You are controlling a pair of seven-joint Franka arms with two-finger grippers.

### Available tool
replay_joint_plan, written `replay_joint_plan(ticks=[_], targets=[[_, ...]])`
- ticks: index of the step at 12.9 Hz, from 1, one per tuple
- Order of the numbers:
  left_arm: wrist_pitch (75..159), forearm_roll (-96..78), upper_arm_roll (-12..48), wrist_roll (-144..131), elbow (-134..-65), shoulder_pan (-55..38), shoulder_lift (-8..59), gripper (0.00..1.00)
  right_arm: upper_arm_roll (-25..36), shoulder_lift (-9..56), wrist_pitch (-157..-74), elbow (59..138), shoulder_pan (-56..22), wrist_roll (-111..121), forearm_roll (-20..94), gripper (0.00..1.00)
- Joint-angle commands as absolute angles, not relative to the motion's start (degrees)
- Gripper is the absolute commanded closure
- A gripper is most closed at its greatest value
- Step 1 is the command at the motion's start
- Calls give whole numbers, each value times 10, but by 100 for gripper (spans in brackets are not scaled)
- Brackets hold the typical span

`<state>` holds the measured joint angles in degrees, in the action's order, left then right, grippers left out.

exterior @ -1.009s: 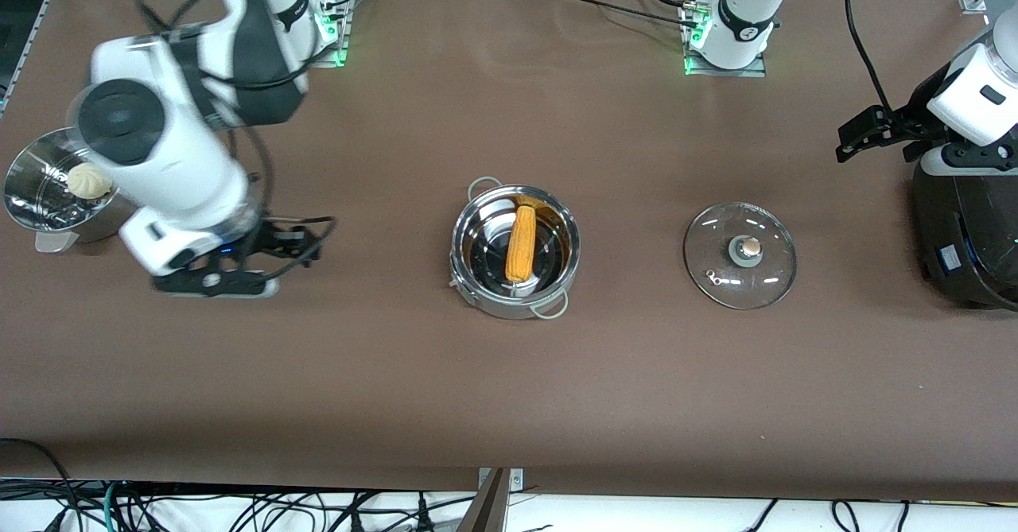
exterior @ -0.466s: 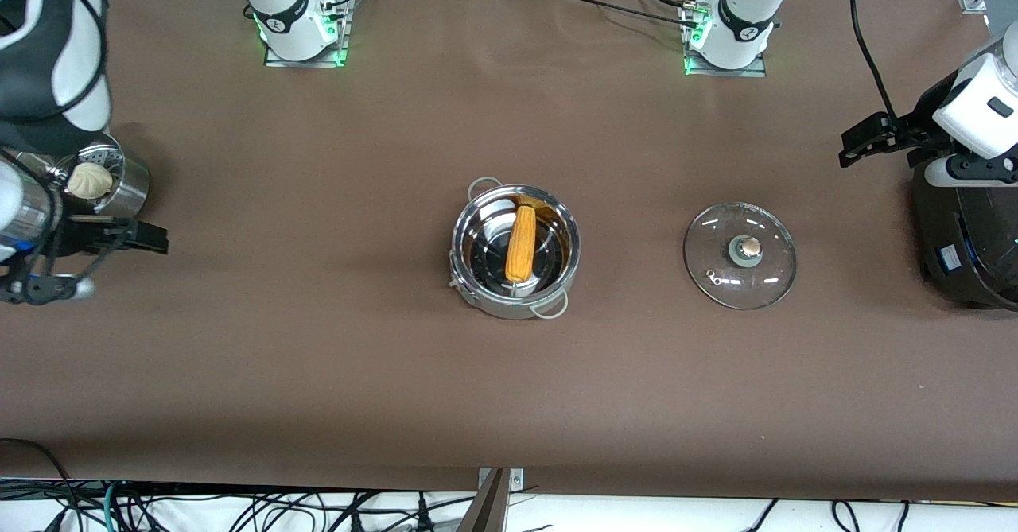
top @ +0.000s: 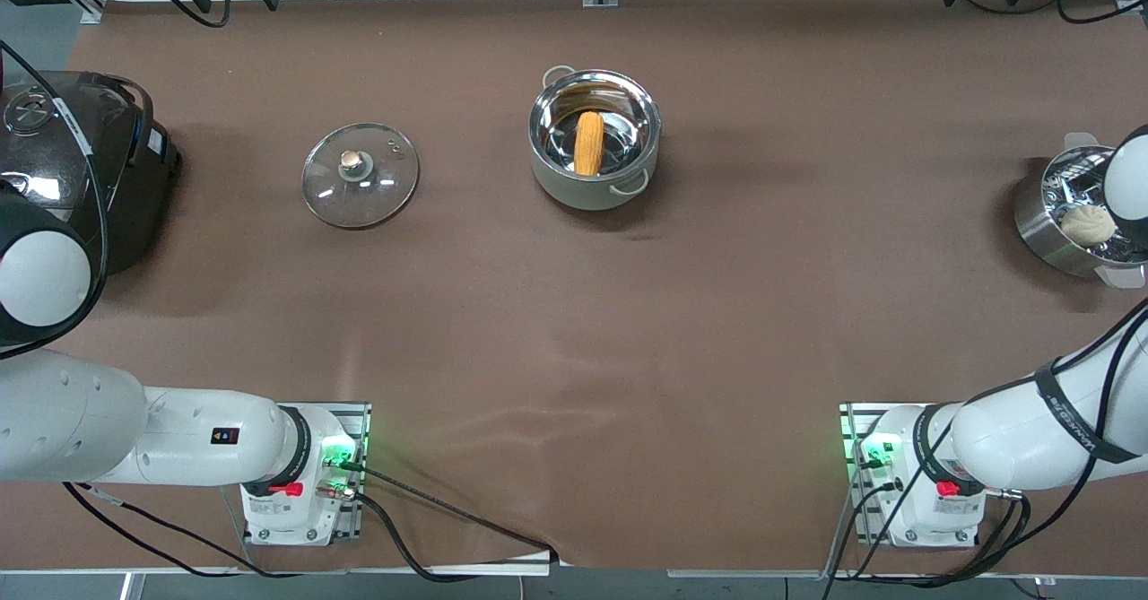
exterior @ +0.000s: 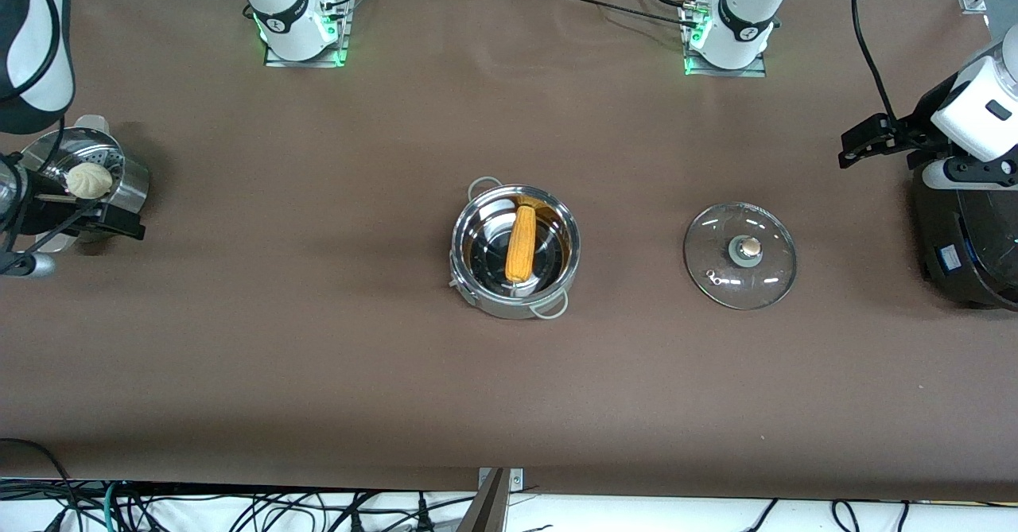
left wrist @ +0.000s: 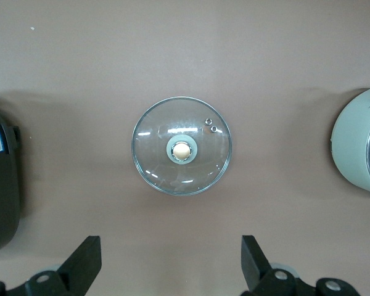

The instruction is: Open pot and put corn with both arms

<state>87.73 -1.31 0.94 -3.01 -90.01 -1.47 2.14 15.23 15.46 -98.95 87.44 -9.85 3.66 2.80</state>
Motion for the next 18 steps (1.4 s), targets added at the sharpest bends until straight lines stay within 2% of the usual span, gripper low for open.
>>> replay_joint_plan(ticks=[1,5,9,18], targets=[[864,4,10,-18,-880,-17,30,0,142,110,-1033,943,-97,57,33,0],[865,22,10,-17,-880,-17,30,0,142,70,-1131,984,-80,51,37,0],[865,20,10,-18,-880,-17,30,0,132,50,-1036,980,-80,63,-15,0],[867,16,10,-17,-880,-16,30,0,134,44,-965,927,-85,32,-33,0]])
